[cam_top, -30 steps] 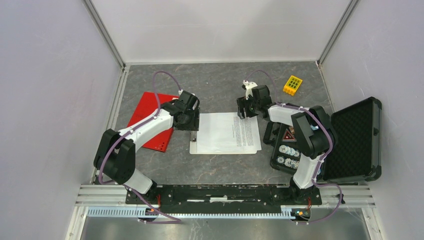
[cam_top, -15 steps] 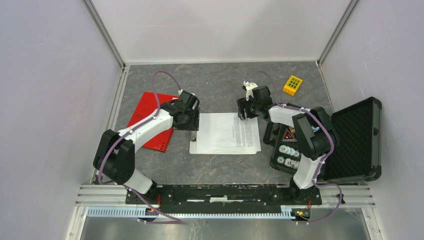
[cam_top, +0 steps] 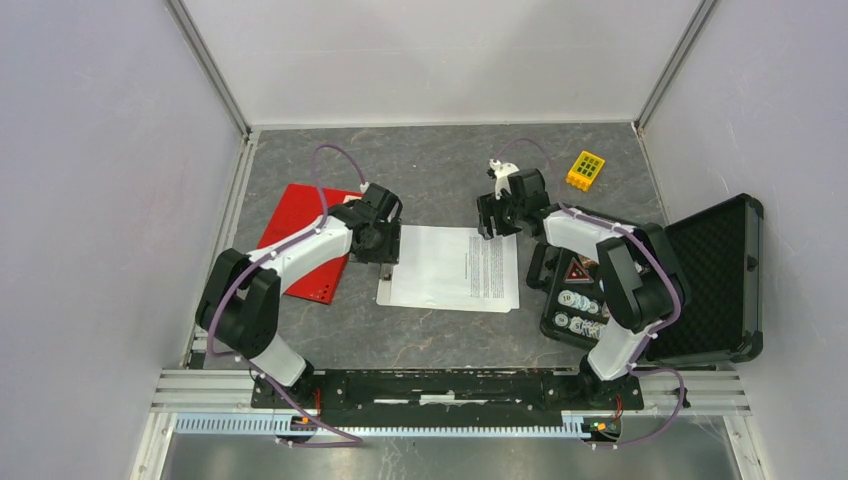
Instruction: Put the files into the folder
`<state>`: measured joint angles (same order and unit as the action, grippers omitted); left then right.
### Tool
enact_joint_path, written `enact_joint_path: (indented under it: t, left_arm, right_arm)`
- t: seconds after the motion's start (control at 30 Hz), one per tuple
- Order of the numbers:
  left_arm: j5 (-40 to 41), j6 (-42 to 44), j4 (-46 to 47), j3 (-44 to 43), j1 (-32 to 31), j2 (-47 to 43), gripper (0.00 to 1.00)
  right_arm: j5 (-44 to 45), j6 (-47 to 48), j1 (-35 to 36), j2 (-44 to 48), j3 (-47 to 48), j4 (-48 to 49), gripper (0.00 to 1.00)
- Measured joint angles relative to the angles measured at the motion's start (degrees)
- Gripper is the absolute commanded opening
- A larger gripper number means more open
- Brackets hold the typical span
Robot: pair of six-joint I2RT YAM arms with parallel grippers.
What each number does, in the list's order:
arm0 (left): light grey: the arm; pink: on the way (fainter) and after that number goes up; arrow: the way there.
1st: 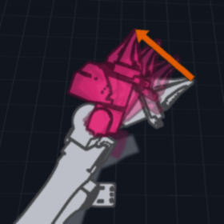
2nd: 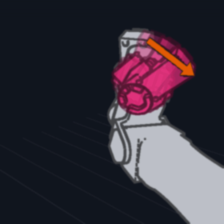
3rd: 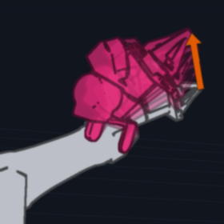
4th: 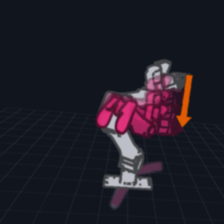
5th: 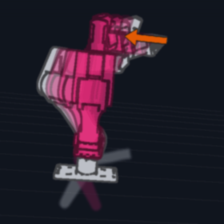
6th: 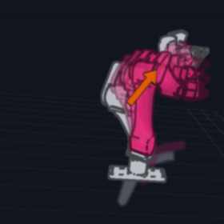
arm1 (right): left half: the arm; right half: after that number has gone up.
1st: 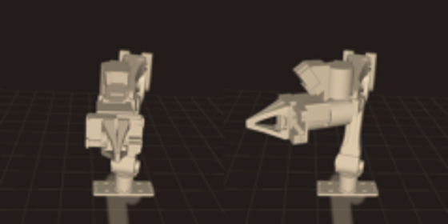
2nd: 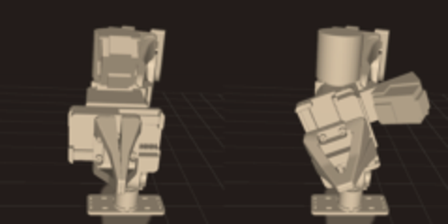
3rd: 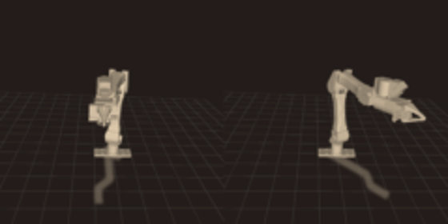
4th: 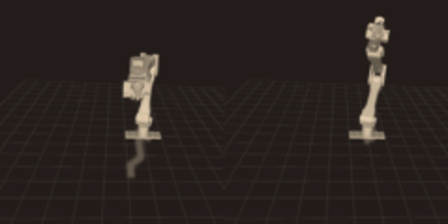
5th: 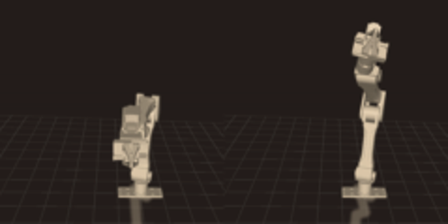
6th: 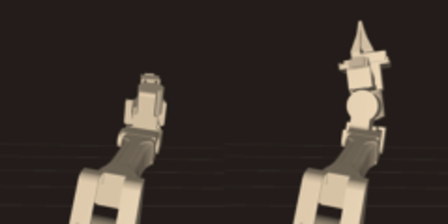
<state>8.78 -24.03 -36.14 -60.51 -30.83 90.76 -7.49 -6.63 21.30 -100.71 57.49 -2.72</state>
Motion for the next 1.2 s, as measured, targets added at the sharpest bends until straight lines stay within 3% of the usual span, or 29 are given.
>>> enact_joint_path:
  t: [0.3, 0.67, 1.2]
  left_arm:
    - [-0.26, -0.02, 1.64, -0.02, 0.26, 4.26, 0.71]
    - [0.68, 0.00, 2.45, -1.05, 0.26, 8.11, 0.74]
    - [-0.37, -1.27, 3.19, -1.16, 1.99, 8.44, 0.73]
  right_arm:
    - [3.58, -0.85, 0.02, 7.61, -4.44, -2.64, 0.84]
    - [5.01, -3.82, 0.00, 12.24, -12.35, -3.76, 0.80]
    - [-1.53, -5.31, 0.00, 16.39, -19.58, -0.57, 0.79]
